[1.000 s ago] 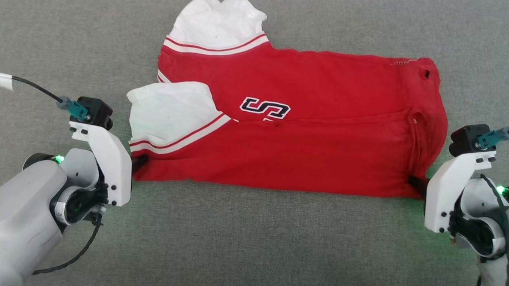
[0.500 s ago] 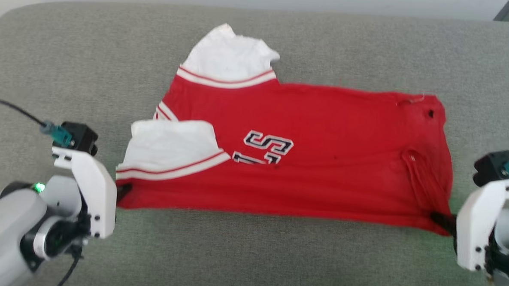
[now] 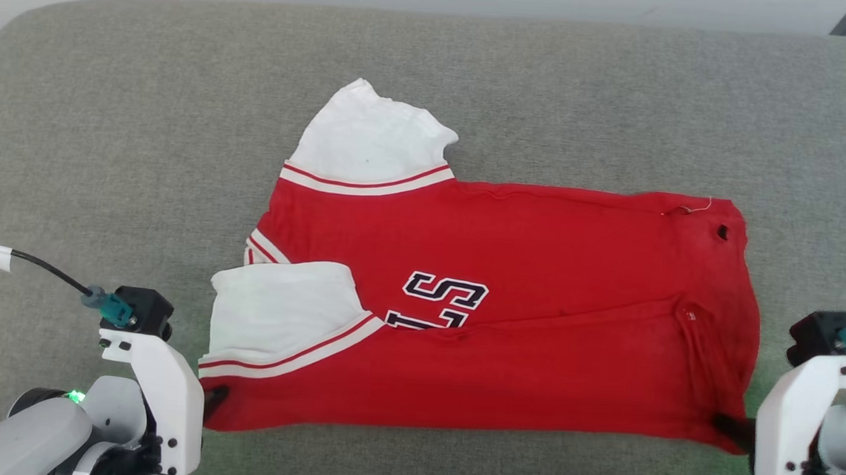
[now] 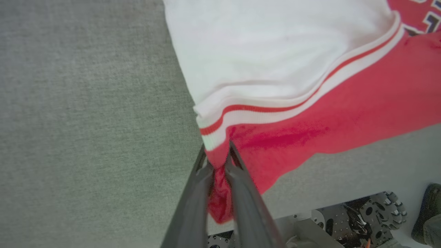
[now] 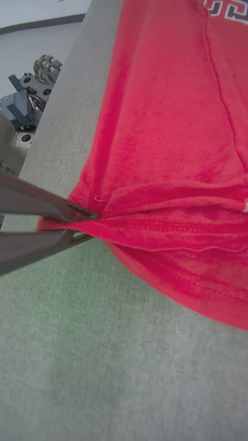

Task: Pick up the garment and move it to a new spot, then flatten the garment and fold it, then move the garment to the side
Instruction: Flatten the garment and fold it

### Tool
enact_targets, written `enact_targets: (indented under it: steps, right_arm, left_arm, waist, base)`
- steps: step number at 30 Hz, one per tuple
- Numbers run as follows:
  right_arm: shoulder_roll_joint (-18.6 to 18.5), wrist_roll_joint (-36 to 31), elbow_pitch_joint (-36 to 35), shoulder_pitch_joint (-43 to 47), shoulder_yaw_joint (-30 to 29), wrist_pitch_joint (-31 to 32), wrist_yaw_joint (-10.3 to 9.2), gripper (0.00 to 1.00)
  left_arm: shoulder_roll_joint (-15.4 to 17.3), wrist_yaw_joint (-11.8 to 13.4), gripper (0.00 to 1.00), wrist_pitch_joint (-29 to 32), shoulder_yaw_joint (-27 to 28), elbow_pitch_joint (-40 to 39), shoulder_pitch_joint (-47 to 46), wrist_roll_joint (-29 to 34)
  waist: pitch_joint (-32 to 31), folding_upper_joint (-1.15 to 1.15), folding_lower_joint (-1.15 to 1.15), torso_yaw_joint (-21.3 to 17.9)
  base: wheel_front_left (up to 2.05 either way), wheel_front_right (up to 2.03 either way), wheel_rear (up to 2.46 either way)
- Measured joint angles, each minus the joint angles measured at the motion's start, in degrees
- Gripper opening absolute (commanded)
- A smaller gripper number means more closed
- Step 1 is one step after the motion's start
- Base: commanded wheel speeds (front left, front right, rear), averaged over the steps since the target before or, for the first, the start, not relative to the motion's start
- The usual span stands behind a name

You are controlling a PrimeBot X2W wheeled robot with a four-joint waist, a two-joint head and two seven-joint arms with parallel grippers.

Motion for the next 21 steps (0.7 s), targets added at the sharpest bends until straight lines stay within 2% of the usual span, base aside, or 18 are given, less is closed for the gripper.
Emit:
enact_targets:
  steps: [1,2,7,12,16,21]
  right_arm:
    - [0.19,-0.54,0.81,0.04,0.20,-0.48,0.00,1.00]
    - [0.21,-1.07,1.58,0.02,0.30,-1.24,0.00,1.00]
    - [1.71,-0.59,3.16,-0.66,0.04,-4.63,0.00,1.00]
    - [1.98,-0.08,0.30,-1.16,-1.13,-9.83,-0.01,1.00]
    - [2.41,0.10,-3.21,-2.85,-0.18,-18.04,-0.01,1.00]
    - [3.32,-1.82,-5.25,-5.28,1.57,-31.19,-0.01,1.00]
  left_arm:
    - [-0.31,-0.35,0.91,-0.12,-0.02,0.84,0.00,0.00]
    - [-0.55,-0.77,1.00,-0.13,-0.01,1.70,-0.01,-0.02]
    - [-0.35,-2.09,1.00,-0.02,0.53,3.01,-1.64,0.47]
    - [2.23,-2.81,1.00,1.79,1.20,1.68,-6.42,3.55]
    - [3.44,-4.34,1.00,3.42,1.58,1.99,-11.52,6.97]
    - [2.70,-8.32,1.00,5.01,2.33,5.84,-18.19,9.54]
  waist:
    - [-0.02,0.00,0.00,-0.18]
    - [-0.06,0.00,0.00,-0.31]
    - [-0.29,0.00,0.00,-1.33]
    - [-0.46,0.00,0.00,-2.70]
    - [-0.33,0.00,0.00,-4.49]
    - [0.45,0.00,0.00,-7.52]
  base:
    - [0.00,0.00,0.00]
    - [0.00,0.00,0.00]
    - [0.00,0.00,0.00]
    - [0.00,0.00,0.00]
    - [0.00,0.00,0.00]
    - [0.00,0.00,0.00]
